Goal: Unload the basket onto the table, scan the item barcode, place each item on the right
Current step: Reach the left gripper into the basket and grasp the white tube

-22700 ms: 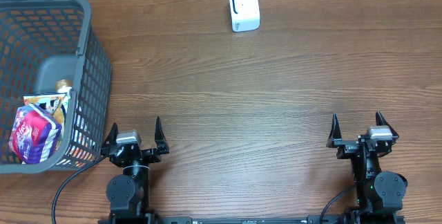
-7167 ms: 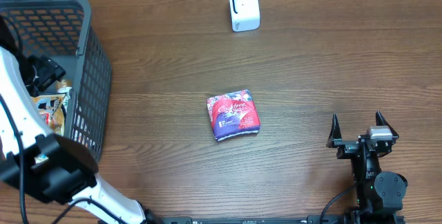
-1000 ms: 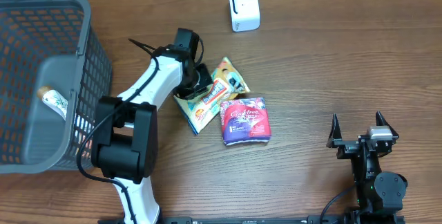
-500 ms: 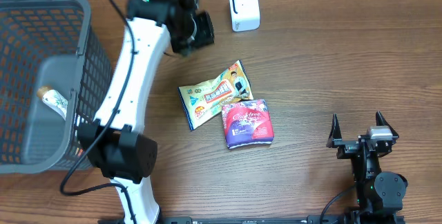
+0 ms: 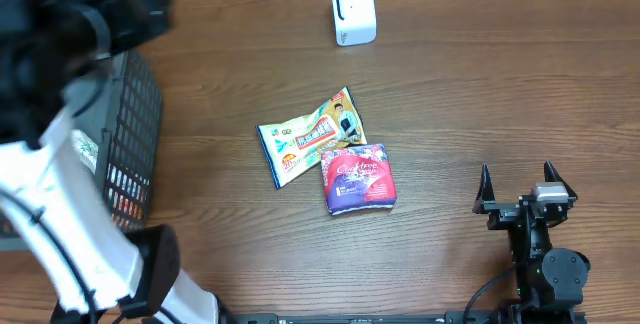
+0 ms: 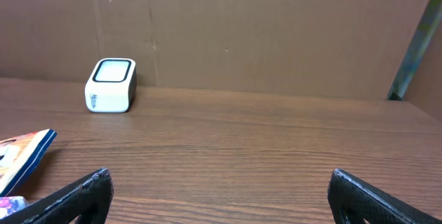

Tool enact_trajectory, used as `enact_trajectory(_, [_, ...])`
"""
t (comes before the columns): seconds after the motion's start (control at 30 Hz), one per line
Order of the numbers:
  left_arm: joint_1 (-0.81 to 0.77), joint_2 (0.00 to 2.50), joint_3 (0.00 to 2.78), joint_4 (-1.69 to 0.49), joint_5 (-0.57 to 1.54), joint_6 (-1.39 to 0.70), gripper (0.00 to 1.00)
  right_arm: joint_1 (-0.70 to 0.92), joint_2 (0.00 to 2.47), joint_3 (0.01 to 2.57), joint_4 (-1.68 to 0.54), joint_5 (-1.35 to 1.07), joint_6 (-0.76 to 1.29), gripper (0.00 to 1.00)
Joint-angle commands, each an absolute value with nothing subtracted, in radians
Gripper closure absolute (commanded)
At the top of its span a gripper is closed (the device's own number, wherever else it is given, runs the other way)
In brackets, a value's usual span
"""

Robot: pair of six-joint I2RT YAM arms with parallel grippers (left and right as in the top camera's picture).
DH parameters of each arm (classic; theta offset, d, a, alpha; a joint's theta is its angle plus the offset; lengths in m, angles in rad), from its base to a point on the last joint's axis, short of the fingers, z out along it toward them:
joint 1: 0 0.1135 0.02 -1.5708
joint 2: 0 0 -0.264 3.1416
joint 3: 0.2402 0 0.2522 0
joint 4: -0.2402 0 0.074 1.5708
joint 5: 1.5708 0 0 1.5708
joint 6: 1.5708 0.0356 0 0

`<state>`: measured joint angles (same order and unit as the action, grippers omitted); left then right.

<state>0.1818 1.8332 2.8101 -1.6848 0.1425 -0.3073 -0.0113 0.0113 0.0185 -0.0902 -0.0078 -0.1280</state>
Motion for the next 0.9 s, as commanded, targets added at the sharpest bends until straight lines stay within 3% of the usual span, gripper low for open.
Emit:
enact_trajectory(0.0, [0.361,1.782,2.750,-1.690,0.042,-0.343,0.00,-0.007,0.003,0.008,-0.084,-0.001,-0.128,0.00])
enact_trajectory(0.23, [0.622,1.801,2.495,-1.687,0.012,-0.427,0.00,-0.007,0.003,0.008,-0.084,-0.001,-0.128,0.00])
enact_trajectory(0.43, [0.641,1.888,2.294,-1.653,-0.027,-0.436,0.00,-0.007,0.003,0.008,-0.084,-0.001,-0.128,0.00])
enact_trajectory(0.57, [0.639,1.955,2.184,-1.618,-0.087,-0.480,0.09,-0.007,0.003,0.008,-0.084,-0.001,-0.128,0.00])
enact_trajectory(0.87, [0.639,2.053,1.923,-1.407,-0.096,-0.514,0.08,-0.007,0.003,0.008,-0.084,-0.001,-0.128,0.00])
